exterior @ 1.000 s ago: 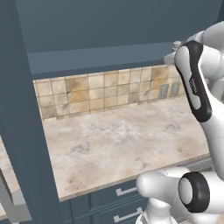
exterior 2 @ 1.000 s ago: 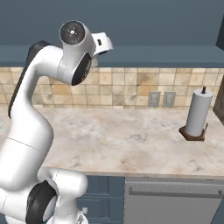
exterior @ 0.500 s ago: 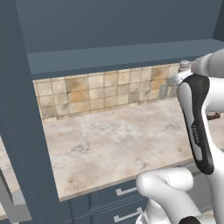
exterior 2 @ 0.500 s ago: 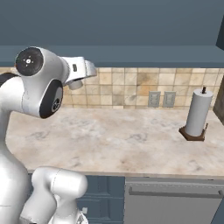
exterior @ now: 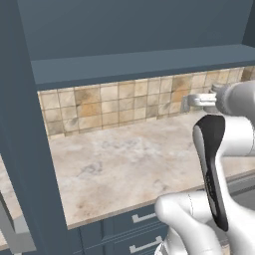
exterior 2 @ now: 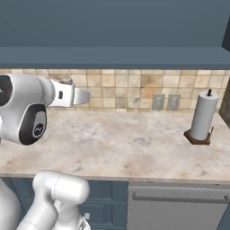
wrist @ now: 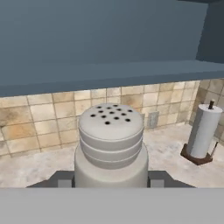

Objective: Move the mayonnaise and shaker from the cabinet to the dining counter.

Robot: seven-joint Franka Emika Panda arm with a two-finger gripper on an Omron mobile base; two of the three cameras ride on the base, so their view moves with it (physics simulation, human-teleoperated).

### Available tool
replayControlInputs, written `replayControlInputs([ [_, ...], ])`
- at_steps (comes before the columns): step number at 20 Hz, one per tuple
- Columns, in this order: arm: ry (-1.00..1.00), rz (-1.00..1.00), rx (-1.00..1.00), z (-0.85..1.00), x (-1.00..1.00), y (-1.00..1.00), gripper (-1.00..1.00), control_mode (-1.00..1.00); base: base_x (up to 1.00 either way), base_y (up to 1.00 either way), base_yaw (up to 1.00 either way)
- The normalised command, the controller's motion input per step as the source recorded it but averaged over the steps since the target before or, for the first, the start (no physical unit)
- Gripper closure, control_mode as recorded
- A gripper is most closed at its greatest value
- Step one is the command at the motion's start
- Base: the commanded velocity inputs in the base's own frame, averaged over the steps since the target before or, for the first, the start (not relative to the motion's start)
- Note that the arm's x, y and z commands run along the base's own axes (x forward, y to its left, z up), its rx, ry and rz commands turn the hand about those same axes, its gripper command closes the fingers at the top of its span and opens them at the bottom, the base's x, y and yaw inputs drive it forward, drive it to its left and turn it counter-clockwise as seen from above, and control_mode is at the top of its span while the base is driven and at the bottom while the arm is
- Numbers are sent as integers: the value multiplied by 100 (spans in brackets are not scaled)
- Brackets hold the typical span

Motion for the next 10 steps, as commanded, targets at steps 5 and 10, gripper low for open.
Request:
replayControlInputs([
  [5, -13, -8, 26, -14, -25, 0, 100, -100, 0, 0, 0],
  [10, -7, 0, 15, -30, -1, 10, 100, -100, 0, 0, 0],
])
